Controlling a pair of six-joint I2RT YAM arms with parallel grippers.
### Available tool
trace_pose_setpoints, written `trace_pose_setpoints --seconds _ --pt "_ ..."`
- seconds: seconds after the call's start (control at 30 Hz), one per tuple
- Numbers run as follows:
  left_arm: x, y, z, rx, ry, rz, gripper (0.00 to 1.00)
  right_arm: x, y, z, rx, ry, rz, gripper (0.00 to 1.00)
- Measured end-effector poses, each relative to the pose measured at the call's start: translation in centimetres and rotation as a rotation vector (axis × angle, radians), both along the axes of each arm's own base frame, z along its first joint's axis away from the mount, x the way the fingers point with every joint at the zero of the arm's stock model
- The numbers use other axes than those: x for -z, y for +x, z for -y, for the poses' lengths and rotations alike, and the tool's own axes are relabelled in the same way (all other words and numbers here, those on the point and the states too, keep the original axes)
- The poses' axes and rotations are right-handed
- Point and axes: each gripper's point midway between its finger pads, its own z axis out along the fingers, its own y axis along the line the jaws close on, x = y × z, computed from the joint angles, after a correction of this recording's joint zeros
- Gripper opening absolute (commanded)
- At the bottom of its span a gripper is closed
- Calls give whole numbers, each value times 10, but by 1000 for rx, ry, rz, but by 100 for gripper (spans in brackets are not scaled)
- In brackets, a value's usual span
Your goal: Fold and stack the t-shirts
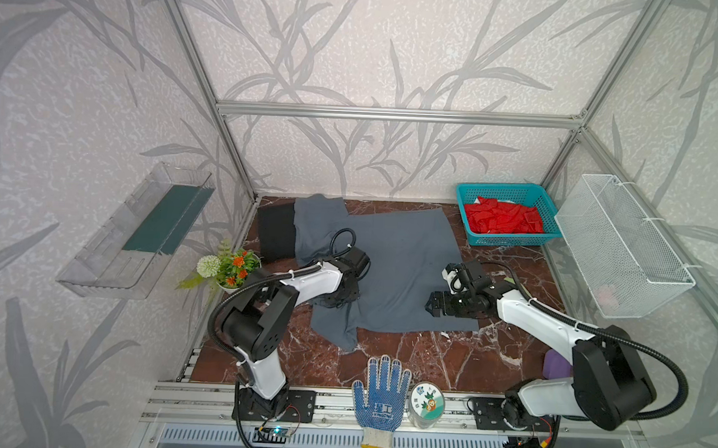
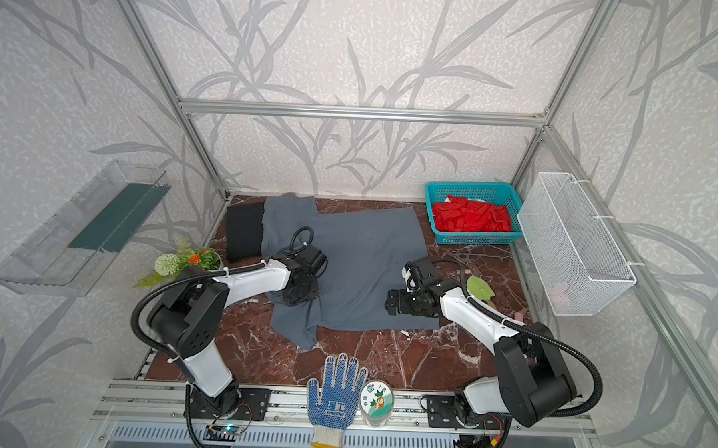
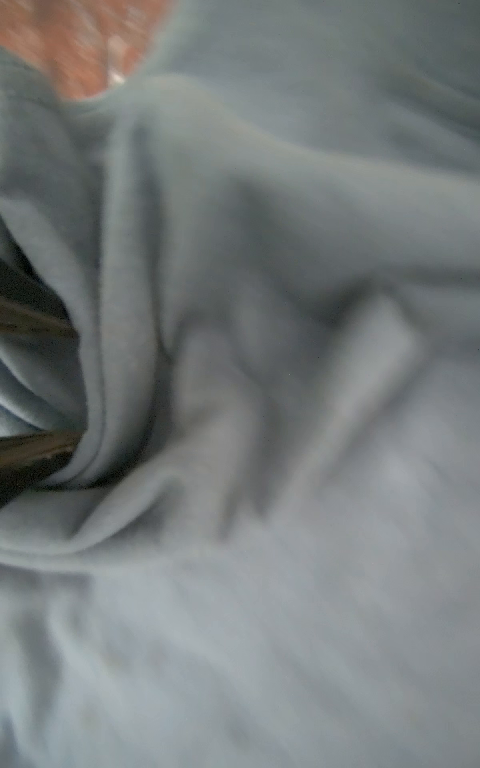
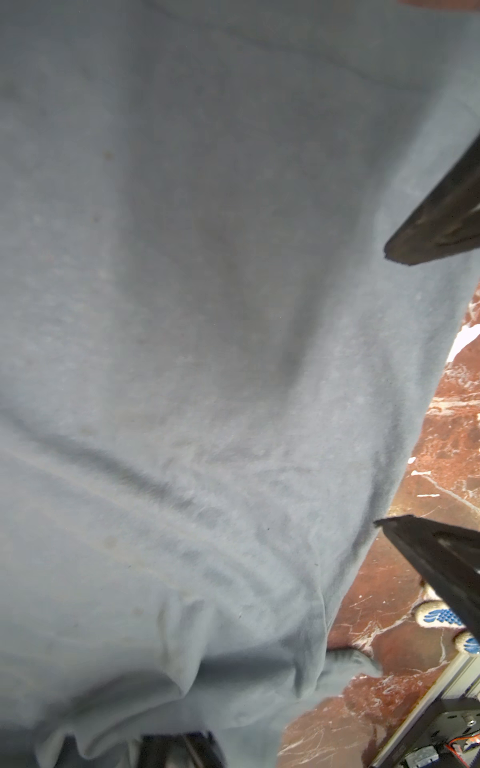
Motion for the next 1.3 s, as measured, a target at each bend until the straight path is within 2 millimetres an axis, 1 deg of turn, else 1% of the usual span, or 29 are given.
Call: trace_pose_setpoints --seconds 0.03,0.1,0.2,0.3,0.4,0.47,0.57,0.67,0.77,0.83,0.87,0.93,0.97,1.03,1.13,1.23,1.27,1.3 --pt "-1 12 7 8 -6 12 36 -1 2 -1 1 0 2 95" --pt "-3 23 14 22 -12 29 36 -3 3 -1 2 1 4 95" --pt "-11 21 12 30 -15 44 36 -6 3 0 8 -2 11 95" --pt "-28 4 0 26 -23 82 36 -14 3 2 14 2 34 95" --pt "-43 -28 -20 10 -35 113 35 -27 3 2 14 17 69 95" --pt "-46 -48 -32 -6 -41 115 34 -33 2 2 10 24 87 95" --pt "-41 -72 -44 -36 -42 84 33 -37 -1 4 7 23 88 95" --pt "-37 -82 -49 -62 -37 58 36 -41 -5 5 2 15 74 95" --pt "-34 -80 -50 -77 -21 37 42 -47 -4 4 -6 17 81 95" --pt "-29 -74 -46 -87 -9 17 42 -49 -5 5 -16 17 76 95" --pt "-26 -72 -45 -90 -6 11 36 -49 -6 4 -22 19 73 95" --pt "-17 -70 -44 -103 -3 -2 16 -48 -10 5 -36 16 60 95" --pt "-15 -71 -44 -110 -1 -6 9 -47 -11 6 -42 16 54 95" --pt "-14 -73 -46 -119 3 -9 0 -46 -13 7 -45 16 47 95" --pt "-19 -76 -48 -121 -1 5 0 -52 -14 8 -43 26 60 95" --pt "-32 -78 -50 -113 8 39 0 -59 -14 8 -34 50 102 95" --pt "-37 -80 -51 -109 13 51 10 -59 -15 9 -29 59 116 95" --pt "-41 -81 -53 -109 20 65 24 -58 -15 9 -21 67 123 95"
